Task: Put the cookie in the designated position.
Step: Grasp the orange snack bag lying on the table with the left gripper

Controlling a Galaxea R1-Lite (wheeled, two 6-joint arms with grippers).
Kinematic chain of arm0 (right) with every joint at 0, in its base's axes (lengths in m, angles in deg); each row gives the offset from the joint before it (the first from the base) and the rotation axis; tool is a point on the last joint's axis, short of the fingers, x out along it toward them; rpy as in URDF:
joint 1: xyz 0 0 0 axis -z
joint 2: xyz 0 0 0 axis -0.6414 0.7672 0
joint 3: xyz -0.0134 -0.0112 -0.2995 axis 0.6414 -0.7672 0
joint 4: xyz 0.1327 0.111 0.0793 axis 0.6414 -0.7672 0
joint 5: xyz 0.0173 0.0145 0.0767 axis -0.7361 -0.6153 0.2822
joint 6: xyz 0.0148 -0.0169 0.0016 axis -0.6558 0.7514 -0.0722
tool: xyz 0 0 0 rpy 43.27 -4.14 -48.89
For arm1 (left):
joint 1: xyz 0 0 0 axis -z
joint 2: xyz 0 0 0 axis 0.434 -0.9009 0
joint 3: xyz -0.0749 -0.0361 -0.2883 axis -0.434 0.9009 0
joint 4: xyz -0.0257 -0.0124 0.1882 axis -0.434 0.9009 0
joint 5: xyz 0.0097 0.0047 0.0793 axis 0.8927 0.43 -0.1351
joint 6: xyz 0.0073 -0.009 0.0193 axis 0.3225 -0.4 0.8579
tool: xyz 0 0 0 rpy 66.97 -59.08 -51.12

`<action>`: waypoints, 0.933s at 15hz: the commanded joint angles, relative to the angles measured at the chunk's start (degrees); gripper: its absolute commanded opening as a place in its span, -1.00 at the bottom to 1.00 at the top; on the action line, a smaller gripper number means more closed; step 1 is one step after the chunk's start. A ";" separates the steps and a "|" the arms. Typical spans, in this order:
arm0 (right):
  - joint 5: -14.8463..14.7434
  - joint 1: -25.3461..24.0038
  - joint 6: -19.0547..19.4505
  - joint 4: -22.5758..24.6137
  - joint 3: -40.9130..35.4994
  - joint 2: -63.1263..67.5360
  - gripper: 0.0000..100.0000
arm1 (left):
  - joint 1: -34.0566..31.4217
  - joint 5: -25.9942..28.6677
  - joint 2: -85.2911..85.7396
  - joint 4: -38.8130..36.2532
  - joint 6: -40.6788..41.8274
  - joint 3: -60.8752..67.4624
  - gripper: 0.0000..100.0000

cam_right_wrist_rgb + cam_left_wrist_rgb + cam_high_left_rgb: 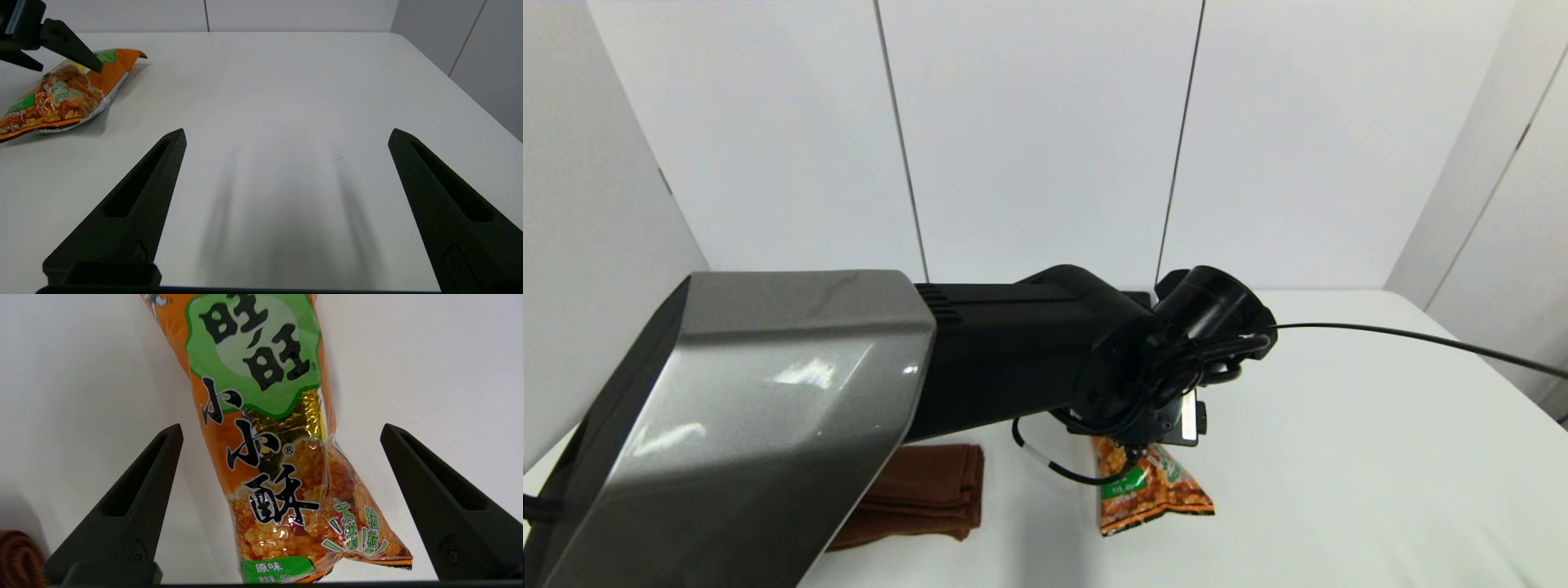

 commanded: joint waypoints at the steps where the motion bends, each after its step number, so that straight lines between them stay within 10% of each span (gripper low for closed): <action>1: 0.02 -0.02 -0.01 0.03 -0.53 0.09 1.00 | -0.53 -0.04 -1.06 0.15 -1.86 0.09 1.00; 14: 0.02 -0.02 -0.01 0.03 -0.53 0.09 1.00 | -4.05 -0.13 -3.61 -2.31 -1.51 0.26 1.00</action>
